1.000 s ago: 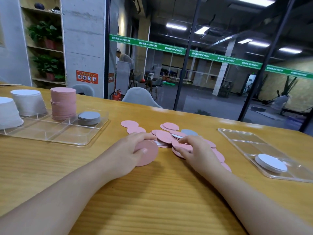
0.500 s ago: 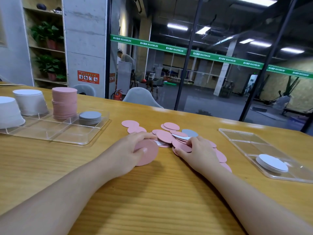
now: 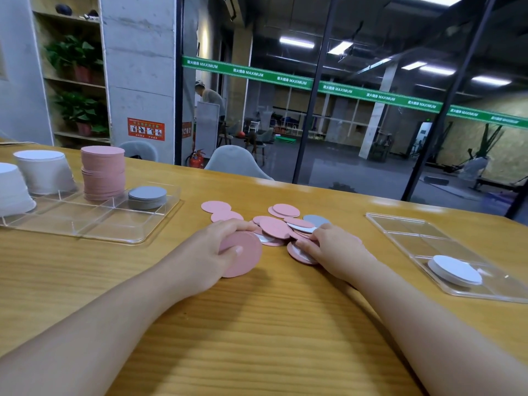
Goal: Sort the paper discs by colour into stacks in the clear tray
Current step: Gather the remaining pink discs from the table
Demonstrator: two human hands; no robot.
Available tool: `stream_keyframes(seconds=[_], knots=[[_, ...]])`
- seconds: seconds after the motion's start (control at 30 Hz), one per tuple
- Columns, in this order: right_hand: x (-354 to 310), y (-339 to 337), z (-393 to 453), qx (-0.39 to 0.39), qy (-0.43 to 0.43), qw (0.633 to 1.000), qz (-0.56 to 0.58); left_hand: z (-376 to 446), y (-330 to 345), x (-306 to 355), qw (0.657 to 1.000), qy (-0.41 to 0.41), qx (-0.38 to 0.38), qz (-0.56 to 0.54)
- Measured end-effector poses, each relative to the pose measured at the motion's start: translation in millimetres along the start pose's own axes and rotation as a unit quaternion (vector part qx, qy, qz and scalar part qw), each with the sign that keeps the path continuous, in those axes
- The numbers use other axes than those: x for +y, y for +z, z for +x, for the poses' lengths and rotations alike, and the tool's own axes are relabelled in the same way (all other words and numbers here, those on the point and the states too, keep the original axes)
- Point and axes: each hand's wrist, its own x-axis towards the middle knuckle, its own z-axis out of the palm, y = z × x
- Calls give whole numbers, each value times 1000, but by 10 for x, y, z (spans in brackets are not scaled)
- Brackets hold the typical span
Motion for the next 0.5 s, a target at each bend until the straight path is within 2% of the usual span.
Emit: stream_keyframes(seconds=[0.13,0.27,0.37,0.5], knots=[[-54,-56,19,17,5,1000,17,-5,4,17,1000,-4,2,-9],[-81,10,60,38,33,995,-81,2,-2,11,1000,-7,4,-10],[-39,25,46,54,41,996,-53,7,-2,-4,1000,-7,3,-10],[17,76,-31,93,6,995,-32,10,1,-10,1000,-7,1,-3]])
